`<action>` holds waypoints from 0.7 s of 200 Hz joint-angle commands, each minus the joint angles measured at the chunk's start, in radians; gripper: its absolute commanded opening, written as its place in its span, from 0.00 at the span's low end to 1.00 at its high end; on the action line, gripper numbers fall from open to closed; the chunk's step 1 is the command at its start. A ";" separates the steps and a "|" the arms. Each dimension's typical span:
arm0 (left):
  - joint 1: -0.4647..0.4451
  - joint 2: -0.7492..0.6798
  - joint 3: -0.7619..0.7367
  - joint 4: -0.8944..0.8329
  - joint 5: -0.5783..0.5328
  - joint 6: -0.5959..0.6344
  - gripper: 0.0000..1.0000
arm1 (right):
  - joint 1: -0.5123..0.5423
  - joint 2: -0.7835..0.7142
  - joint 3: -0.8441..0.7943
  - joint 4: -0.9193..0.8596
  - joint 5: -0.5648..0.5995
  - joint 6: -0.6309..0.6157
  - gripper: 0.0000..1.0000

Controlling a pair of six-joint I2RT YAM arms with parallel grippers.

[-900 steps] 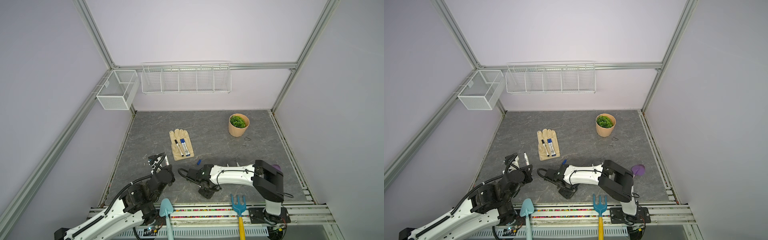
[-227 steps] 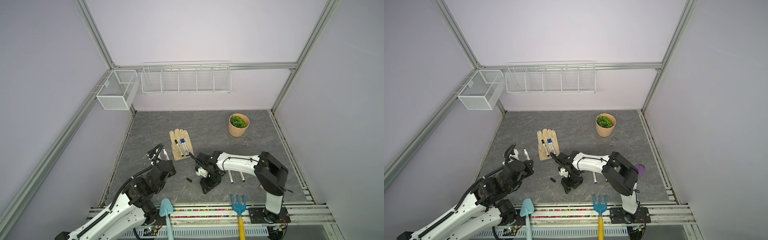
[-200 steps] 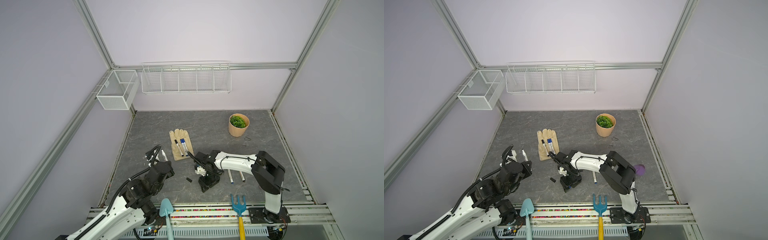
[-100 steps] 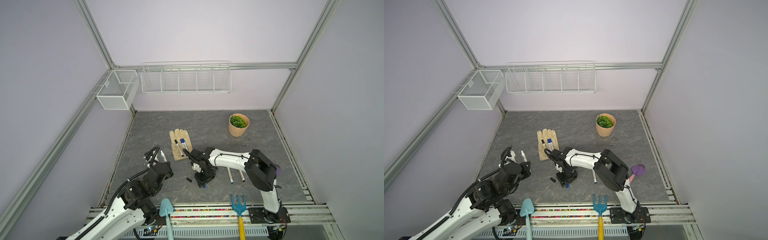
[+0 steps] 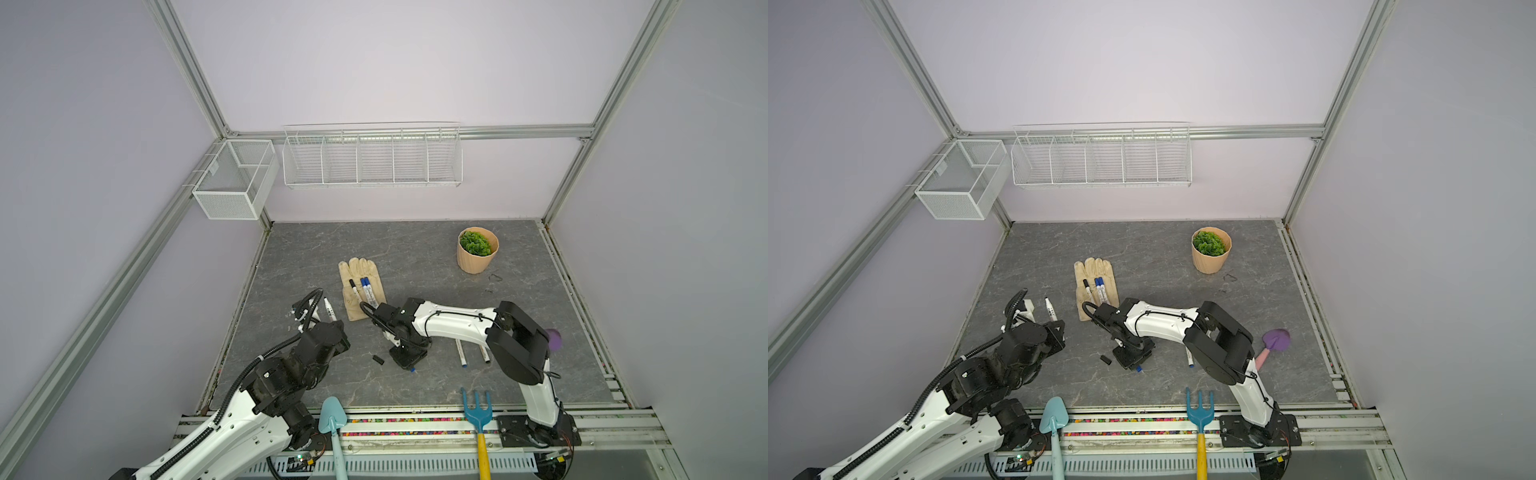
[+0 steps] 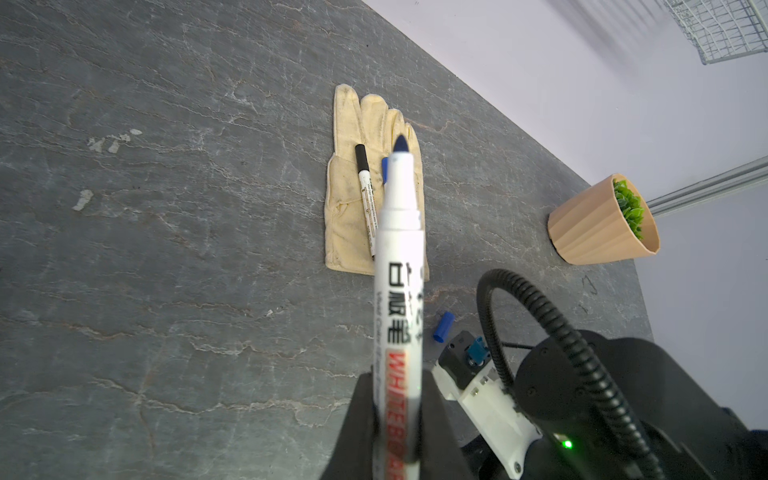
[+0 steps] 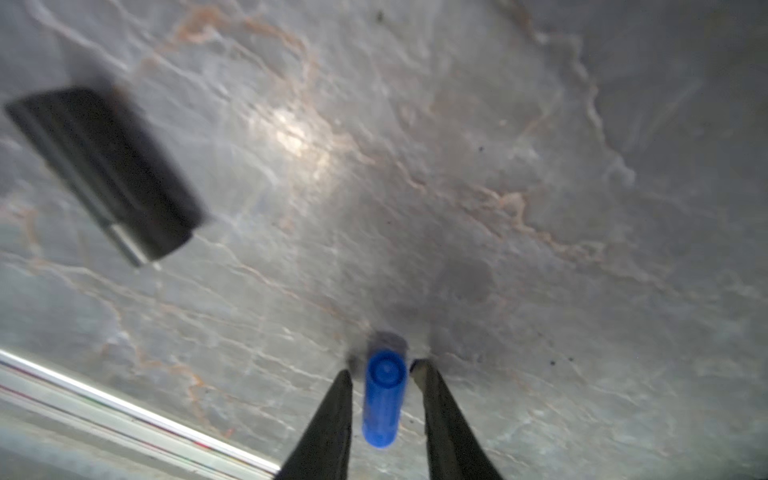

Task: Insert the pens into the pen caps

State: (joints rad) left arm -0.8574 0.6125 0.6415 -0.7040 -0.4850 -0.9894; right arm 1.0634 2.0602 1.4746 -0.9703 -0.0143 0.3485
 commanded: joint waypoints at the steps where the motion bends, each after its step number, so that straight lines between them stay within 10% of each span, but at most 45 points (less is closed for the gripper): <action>1: 0.006 0.007 -0.006 0.021 -0.011 0.016 0.00 | 0.002 0.038 -0.048 -0.028 0.056 -0.003 0.19; 67: 0.005 0.038 -0.030 0.223 0.233 0.268 0.00 | -0.108 -0.176 -0.070 0.130 -0.039 -0.057 0.07; 140: 0.006 0.082 -0.106 0.477 0.597 0.382 0.00 | -0.264 -0.567 -0.193 0.668 -0.303 0.147 0.07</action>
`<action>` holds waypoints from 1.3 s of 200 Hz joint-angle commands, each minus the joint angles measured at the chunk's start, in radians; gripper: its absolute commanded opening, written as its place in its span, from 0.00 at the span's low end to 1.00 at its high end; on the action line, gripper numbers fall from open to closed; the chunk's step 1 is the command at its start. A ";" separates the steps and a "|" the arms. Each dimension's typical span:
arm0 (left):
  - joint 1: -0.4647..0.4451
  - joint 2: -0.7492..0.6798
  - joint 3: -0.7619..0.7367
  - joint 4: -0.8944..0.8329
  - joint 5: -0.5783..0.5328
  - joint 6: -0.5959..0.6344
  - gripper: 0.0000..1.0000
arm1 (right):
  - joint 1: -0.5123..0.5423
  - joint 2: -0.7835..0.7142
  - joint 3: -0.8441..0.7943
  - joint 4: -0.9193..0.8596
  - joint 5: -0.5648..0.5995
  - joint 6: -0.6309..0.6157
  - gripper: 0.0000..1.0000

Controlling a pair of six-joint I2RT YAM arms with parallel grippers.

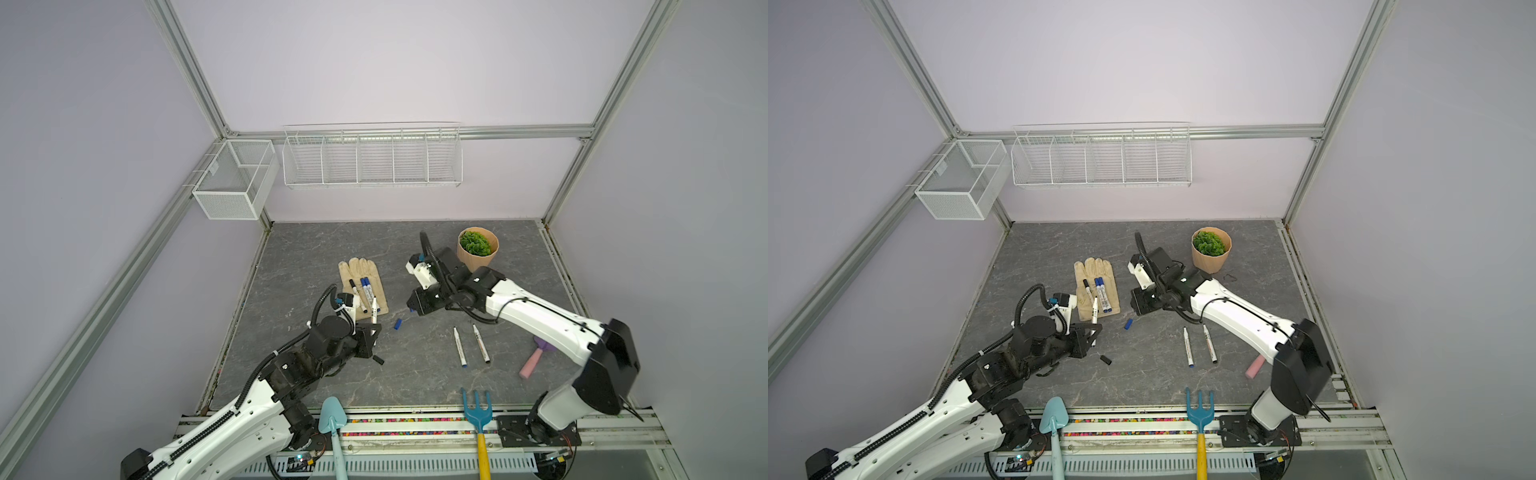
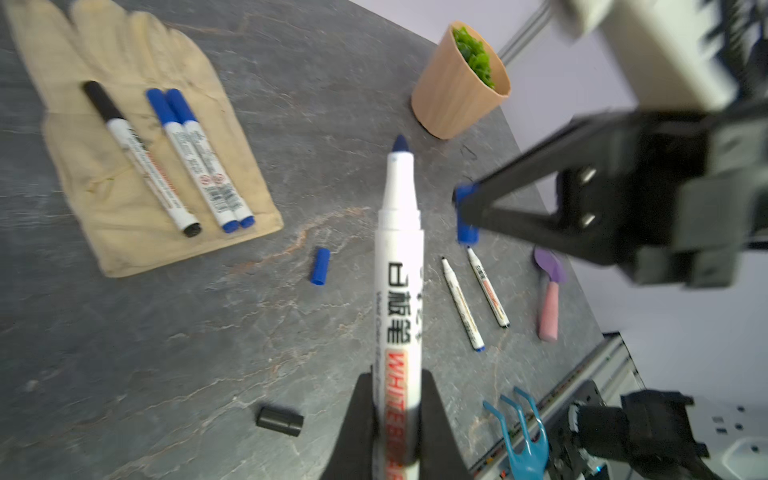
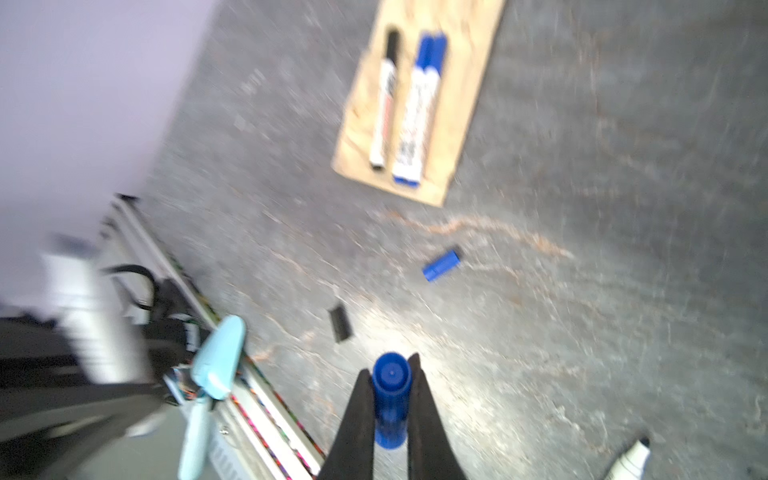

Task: Insert the pens into the pen caps

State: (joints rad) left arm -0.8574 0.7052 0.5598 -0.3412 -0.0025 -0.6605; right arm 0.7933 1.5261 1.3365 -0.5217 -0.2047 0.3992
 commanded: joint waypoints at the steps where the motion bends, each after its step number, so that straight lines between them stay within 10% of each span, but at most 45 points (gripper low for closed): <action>1: 0.006 -0.010 -0.026 0.116 0.114 0.053 0.00 | 0.007 -0.035 -0.057 0.225 -0.115 0.100 0.07; 78: 0.004 -0.018 -0.036 0.138 0.131 0.047 0.00 | 0.008 -0.007 -0.113 0.482 -0.203 0.229 0.07; 260: 0.005 0.008 -0.009 0.175 0.086 0.047 0.00 | 0.007 -0.041 -0.122 0.350 -0.405 0.167 0.07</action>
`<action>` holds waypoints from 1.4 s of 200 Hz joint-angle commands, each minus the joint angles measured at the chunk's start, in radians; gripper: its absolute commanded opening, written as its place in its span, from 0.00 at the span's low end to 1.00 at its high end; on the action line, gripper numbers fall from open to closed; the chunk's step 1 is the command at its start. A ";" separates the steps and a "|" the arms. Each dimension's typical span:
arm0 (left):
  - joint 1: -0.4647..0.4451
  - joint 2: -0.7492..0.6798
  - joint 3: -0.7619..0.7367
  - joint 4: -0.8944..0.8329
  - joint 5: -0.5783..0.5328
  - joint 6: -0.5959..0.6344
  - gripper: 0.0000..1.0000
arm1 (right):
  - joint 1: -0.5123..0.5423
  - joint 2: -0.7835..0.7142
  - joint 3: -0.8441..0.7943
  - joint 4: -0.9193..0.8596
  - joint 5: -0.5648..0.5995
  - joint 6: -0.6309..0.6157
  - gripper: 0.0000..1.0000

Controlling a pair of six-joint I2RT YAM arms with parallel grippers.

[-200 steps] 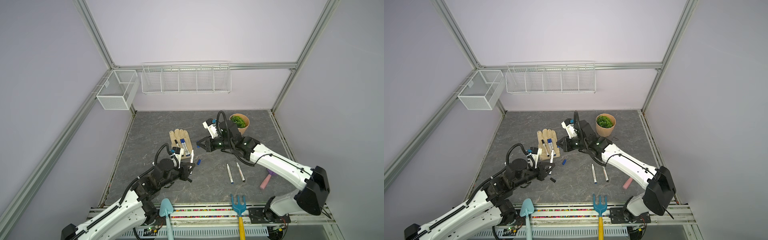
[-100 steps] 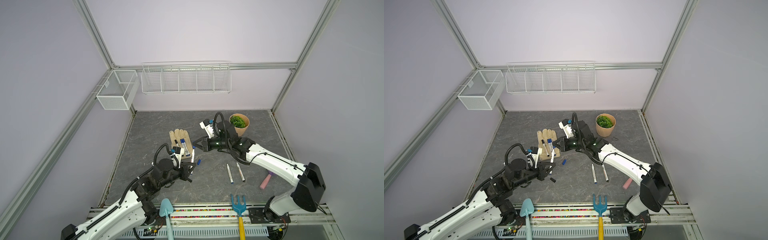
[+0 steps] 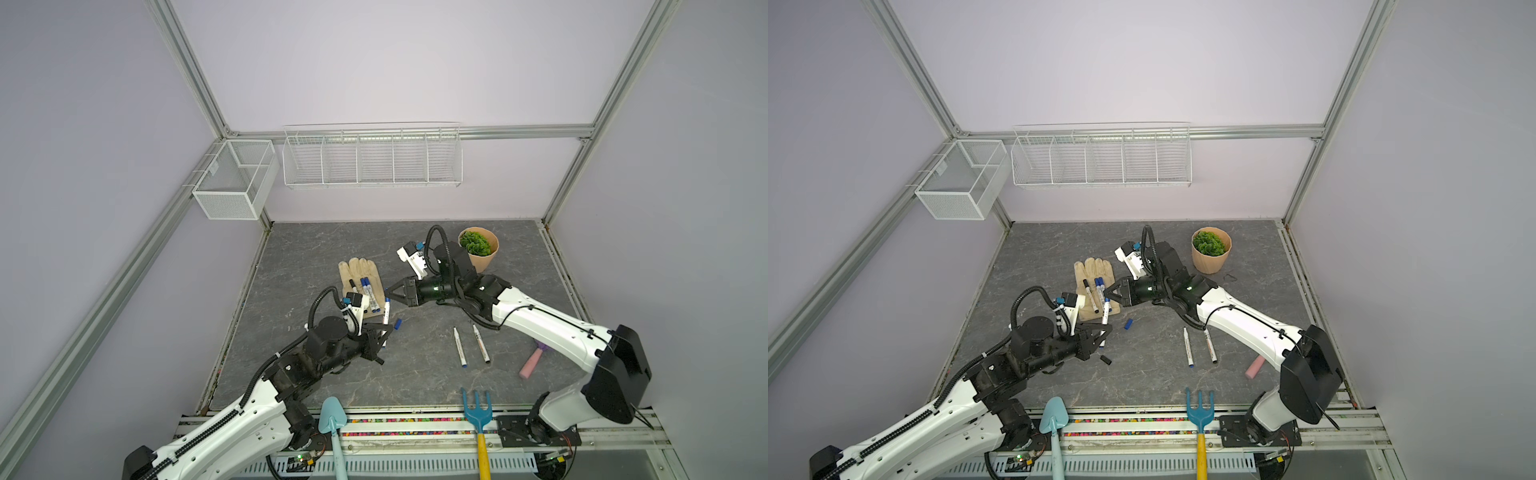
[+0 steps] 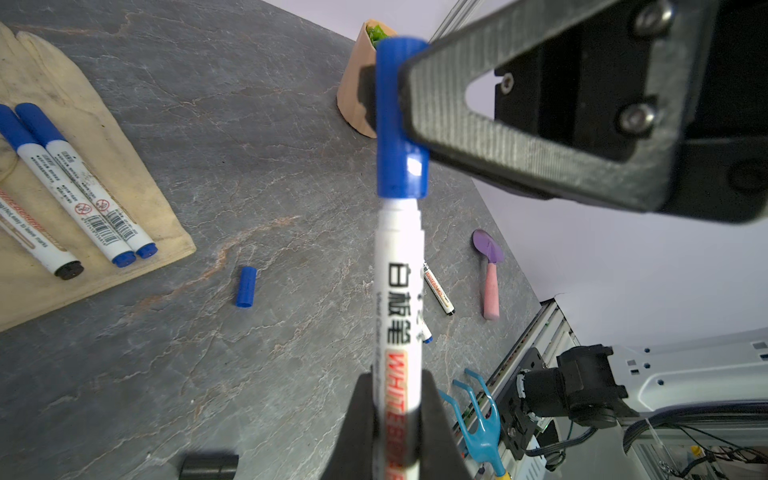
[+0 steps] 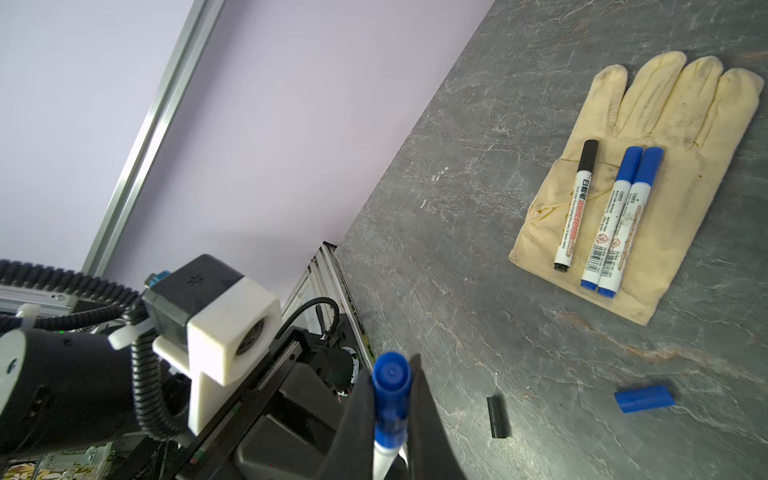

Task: Insert the pens into the pen caps

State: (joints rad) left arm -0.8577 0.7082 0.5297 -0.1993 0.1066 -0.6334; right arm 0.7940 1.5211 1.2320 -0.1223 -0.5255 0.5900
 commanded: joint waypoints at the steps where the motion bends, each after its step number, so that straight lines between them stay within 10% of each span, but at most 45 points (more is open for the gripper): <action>1: 0.006 0.004 0.021 0.034 -0.024 0.020 0.00 | 0.006 -0.037 -0.018 -0.052 -0.085 -0.025 0.07; 127: 0.005 0.109 0.077 0.243 -0.141 0.037 0.00 | -0.034 -0.078 -0.071 -0.289 -0.507 -0.178 0.07; 280: 0.005 0.160 0.147 0.270 -0.250 0.099 0.00 | -0.018 -0.075 -0.052 -0.655 -0.357 -0.419 0.07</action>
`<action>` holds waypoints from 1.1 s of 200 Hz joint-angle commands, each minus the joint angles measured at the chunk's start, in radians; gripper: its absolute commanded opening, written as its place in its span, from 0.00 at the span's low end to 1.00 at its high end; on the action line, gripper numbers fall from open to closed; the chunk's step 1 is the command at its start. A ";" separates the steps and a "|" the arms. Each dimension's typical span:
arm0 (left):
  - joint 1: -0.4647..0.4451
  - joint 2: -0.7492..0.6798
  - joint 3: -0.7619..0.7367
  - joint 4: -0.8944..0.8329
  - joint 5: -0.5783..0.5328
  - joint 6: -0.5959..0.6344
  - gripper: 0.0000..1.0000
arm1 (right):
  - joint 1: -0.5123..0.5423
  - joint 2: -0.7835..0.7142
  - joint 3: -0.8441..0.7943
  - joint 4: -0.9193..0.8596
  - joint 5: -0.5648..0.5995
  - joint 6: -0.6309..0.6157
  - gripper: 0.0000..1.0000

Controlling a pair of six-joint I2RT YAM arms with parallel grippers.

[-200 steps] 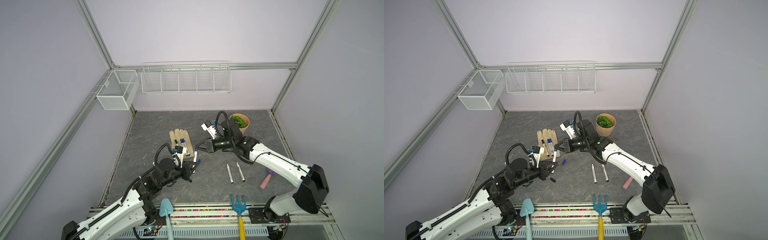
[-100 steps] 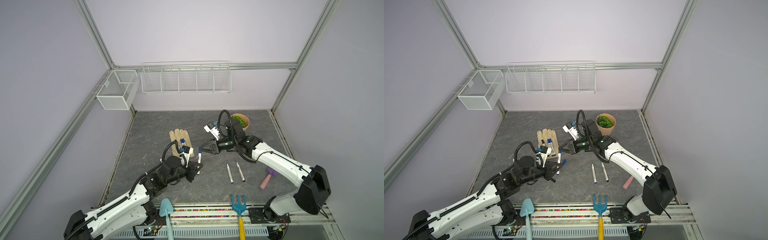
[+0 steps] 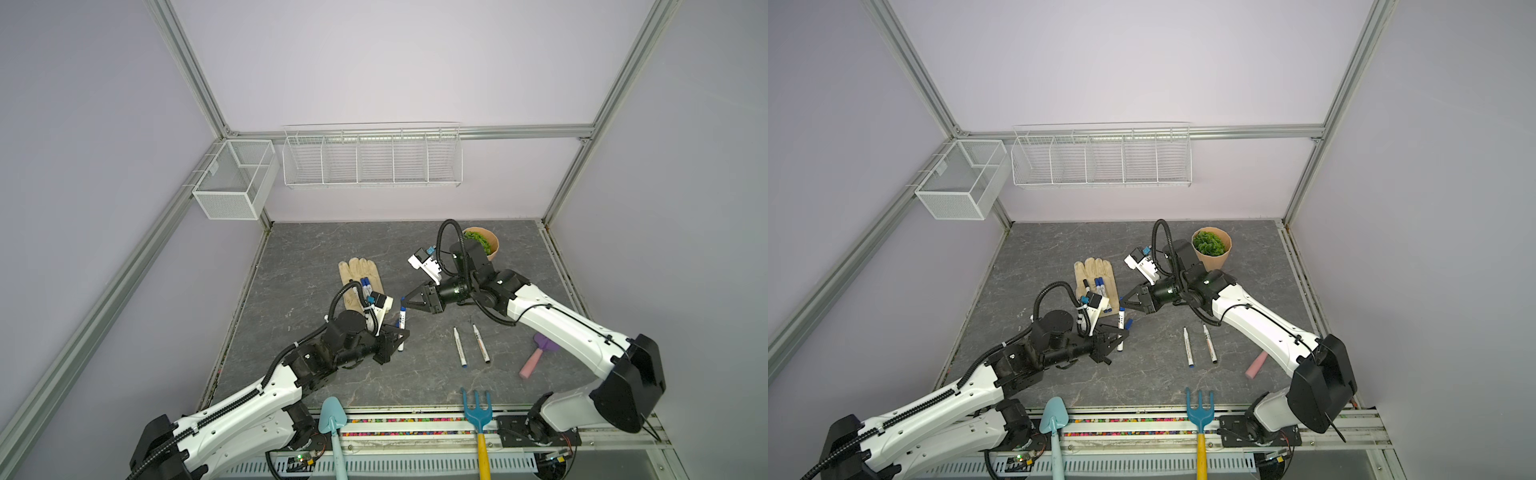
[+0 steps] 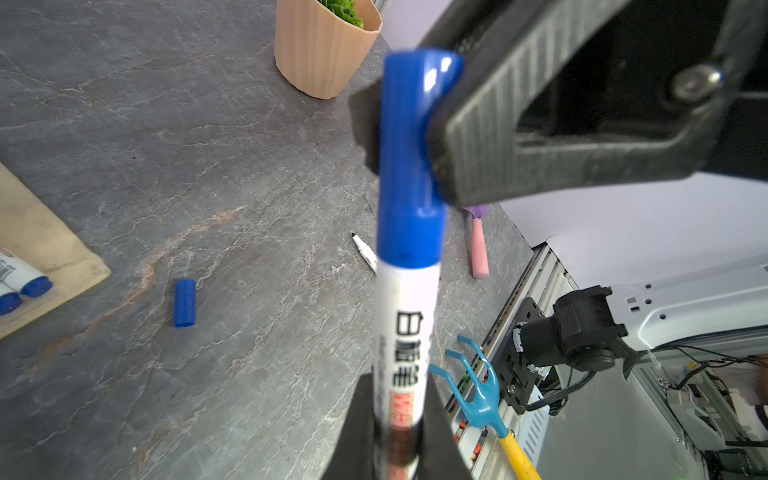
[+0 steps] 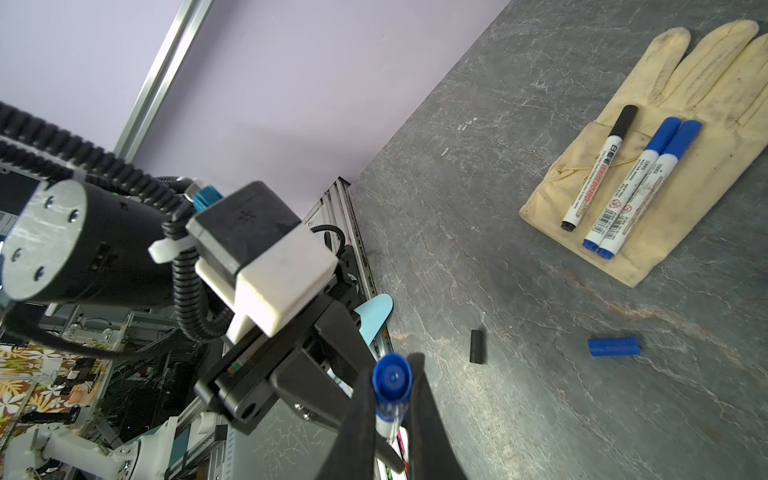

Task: Insert the pens into the pen caps
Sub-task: 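Press the blue cap down onto the marker tip, then open the right gripper, then carry the capped marker toward the glove with the left gripper while right withdraws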

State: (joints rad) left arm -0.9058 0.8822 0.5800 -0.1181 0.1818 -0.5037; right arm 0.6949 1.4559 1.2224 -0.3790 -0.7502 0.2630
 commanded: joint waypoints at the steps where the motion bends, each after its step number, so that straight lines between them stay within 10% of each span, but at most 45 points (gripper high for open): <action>1: 0.054 -0.014 0.097 0.189 -0.327 -0.031 0.00 | 0.081 -0.009 -0.043 -0.402 -0.129 -0.094 0.07; 97: 0.055 0.121 0.294 0.293 -0.321 0.088 0.00 | 0.092 0.108 -0.089 -0.427 0.033 -0.082 0.07; 220: 0.057 0.048 0.174 0.300 -0.313 0.013 0.00 | 0.012 0.109 -0.088 -0.342 0.068 0.038 0.07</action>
State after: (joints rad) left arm -0.9081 0.9970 0.6971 -0.2649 0.0467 -0.4332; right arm 0.6830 1.5124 1.2121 -0.3546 -0.6708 0.3111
